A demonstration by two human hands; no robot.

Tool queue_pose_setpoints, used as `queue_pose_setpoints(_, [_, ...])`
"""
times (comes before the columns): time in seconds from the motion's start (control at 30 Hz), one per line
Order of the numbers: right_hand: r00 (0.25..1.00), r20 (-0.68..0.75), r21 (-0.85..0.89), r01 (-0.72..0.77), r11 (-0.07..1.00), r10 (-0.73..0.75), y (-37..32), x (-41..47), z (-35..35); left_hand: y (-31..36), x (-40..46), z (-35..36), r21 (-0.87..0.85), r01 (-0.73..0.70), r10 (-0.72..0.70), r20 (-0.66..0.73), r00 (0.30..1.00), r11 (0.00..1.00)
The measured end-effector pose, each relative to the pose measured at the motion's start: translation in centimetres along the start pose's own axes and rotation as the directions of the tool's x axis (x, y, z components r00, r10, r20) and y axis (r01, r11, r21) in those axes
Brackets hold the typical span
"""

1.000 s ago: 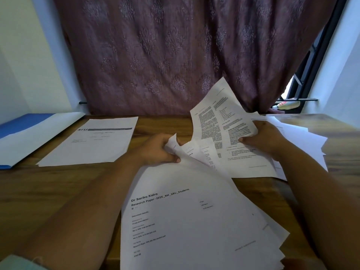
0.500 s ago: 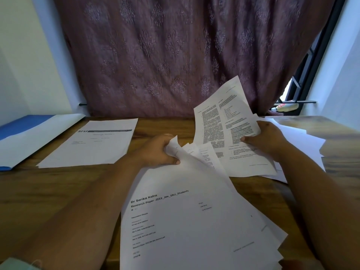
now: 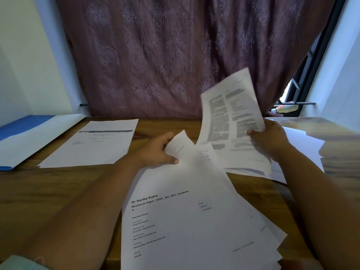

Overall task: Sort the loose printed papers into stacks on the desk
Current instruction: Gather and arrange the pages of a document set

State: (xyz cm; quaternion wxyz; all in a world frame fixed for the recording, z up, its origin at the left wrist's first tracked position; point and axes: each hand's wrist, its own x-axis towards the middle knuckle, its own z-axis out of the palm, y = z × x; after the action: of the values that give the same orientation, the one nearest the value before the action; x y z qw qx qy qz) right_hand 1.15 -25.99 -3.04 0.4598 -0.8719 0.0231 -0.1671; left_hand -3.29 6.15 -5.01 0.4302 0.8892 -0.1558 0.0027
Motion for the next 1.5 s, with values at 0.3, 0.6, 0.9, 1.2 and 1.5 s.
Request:
queue_pose_setpoints(0.3, [0.951, -0.224, 0.401, -0.110, 0.909, 0.214, -0.3, -0.1, -0.5, 0.7, -0.8, -0.1, 0.030, 0.058, -0.059, 0.004, 0.998, 0.998])
queue_pose_setpoints(0.6, [0.923, 0.370, 0.277, -0.002, 0.961, -0.105, -4.5, -4.6, 1.0, 2.6, -1.6, -2.6, -0.435, -0.174, -0.019, -0.404, 0.915, 0.884])
queue_pose_setpoints(0.9, [0.466, 0.884, -0.116, 0.153, 0.981, 0.032, -5.8, -7.2, 1.6, 0.0, -0.4, -2.7, -0.278, -0.044, -0.048, -0.317, 0.947, 0.960])
queue_pose_setpoints(1.2, [0.766, 0.643, 0.114, -0.088, 0.990, -0.006, -6.0, -6.7, 2.5, -0.5, -0.6, -2.0, -0.173, 0.112, -0.119, -0.028, 0.993, 0.979])
queue_pose_setpoints(1.5, [0.863, 0.500, -0.463, 0.199, 0.864, 0.069, -4.8, -5.9, 4.4, -0.9, -0.5, -2.1, -0.033, 0.107, -0.107, -0.008, 0.994, 0.994])
